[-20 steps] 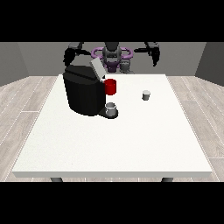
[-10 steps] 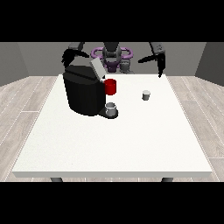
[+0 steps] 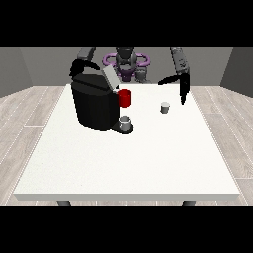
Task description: Insert the coffee pod into the coffee machine and close the lid
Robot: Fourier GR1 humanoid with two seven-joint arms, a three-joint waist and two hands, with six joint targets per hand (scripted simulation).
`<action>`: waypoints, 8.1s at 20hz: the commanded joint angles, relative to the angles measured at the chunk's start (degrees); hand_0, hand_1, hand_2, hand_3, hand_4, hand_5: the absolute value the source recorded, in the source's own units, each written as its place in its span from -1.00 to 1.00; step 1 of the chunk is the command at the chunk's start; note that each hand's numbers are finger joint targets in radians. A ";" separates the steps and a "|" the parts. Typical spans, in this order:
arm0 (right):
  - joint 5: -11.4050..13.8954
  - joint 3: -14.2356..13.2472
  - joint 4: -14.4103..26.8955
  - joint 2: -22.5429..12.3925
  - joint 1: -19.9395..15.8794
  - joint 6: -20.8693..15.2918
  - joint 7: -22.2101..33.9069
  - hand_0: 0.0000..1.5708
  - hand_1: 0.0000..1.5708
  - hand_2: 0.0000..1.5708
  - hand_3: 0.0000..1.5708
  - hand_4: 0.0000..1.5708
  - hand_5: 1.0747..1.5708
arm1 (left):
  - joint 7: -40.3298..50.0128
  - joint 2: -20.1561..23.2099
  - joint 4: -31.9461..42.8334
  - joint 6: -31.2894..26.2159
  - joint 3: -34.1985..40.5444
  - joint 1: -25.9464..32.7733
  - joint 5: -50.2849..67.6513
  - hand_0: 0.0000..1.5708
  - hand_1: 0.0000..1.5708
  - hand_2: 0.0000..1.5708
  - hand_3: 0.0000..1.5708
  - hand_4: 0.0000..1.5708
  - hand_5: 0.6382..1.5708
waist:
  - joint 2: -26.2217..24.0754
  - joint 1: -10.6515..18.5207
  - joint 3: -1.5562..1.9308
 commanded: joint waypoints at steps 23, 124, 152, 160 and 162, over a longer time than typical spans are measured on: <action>2.66 -0.92 7.73 -0.32 -7.73 -3.30 4.64 -1.00 -1.00 -1.00 -1.00 -0.45 1.00 | -4.55 1.07 22.81 8.09 -7.34 -9.90 -19.18 -0.26 -0.26 -0.08 -0.40 -1.00 1.00 | 2.40 -0.16 0.00; -3.54 -5.57 12.88 -3.59 -11.48 -0.32 -0.23 -1.00 -1.00 -1.00 -1.00 -0.47 1.00 | -2.10 3.82 26.92 0.16 -4.50 -45.89 -32.81 0.59 0.59 0.63 0.50 -0.39 1.00 | 5.72 -7.90 0.05; -0.94 -2.40 10.44 -1.18 -11.70 -3.46 1.39 -1.00 -1.00 -1.00 -1.00 -0.47 1.00 | -5.47 4.83 28.36 0.11 -7.85 -44.12 -38.68 -1.00 -1.00 -1.00 -1.00 -1.00 1.00 | 6.23 -8.44 0.03; -2.98 -6.55 14.33 -3.14 -13.12 -3.33 0.47 -1.00 -1.00 -1.00 -1.00 -0.51 1.00 | -5.71 5.62 26.36 -3.85 -7.70 -45.31 -38.54 -1.00 -1.00 -1.00 -1.00 -1.00 1.00 | 3.96 -5.14 0.04; -1.17 -5.02 15.11 -0.92 -10.62 -5.90 0.82 -1.00 -1.00 -1.00 -1.00 -0.52 1.00 | -4.77 2.06 25.86 -3.55 -9.33 -42.63 -39.26 -1.00 -1.00 -1.00 -1.00 -1.00 1.00 | 0.53 -3.83 0.04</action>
